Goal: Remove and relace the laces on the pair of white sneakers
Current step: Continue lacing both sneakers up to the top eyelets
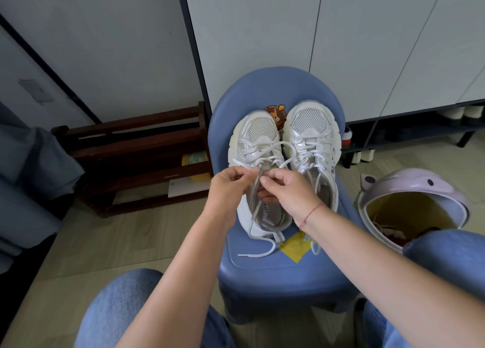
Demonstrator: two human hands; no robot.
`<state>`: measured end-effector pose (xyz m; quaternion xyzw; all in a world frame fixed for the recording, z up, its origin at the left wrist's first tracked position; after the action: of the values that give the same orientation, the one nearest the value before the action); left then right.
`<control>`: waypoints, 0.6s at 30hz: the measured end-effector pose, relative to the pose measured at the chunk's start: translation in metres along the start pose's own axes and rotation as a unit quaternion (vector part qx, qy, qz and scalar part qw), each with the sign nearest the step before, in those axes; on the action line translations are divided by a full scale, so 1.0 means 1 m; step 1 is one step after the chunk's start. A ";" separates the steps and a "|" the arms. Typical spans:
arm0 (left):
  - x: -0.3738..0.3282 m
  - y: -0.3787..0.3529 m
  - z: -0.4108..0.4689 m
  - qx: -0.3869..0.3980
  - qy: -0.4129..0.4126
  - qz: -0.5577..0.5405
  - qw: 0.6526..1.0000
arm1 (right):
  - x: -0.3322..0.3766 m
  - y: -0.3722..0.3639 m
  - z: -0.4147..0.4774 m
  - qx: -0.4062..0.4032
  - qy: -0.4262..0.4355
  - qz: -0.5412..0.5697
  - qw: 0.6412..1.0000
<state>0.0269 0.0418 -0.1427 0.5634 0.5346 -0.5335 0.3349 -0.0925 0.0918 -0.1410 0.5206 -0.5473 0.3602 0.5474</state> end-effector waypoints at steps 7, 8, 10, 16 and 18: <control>0.005 0.002 -0.002 -0.011 -0.014 0.050 0.999 | -0.005 -0.008 0.004 -0.052 0.005 0.026 0.998; 0.005 0.001 -0.004 -0.024 -0.027 0.069 0.997 | -0.005 -0.008 0.004 -0.054 0.005 0.029 0.998; 0.007 0.001 -0.004 -0.047 -0.062 0.100 0.992 | -0.006 -0.009 0.004 -0.054 0.006 0.012 0.998; 0.009 0.007 -0.005 -0.059 -0.057 0.052 0.995 | 0.003 0.007 -0.019 -0.018 0.127 -0.290 0.949; 0.008 0.008 -0.005 -0.060 -0.038 0.013 0.997 | 0.009 0.012 -0.034 0.042 0.176 -0.393 0.901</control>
<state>0.0347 0.0464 -0.1511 0.5288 0.5450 -0.5169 0.3952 -0.0955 0.1251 -0.1252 0.6441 -0.1766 0.2242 0.7097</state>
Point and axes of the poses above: each hand's wrist, its own z-axis towards the middle knuckle, its own y-axis out of the back of the hand, x = y × z, the point moved 1 cm from there along z, towards the middle knuckle, and after that the axes turned 9 degrees about -z, right-handed, at the moved point
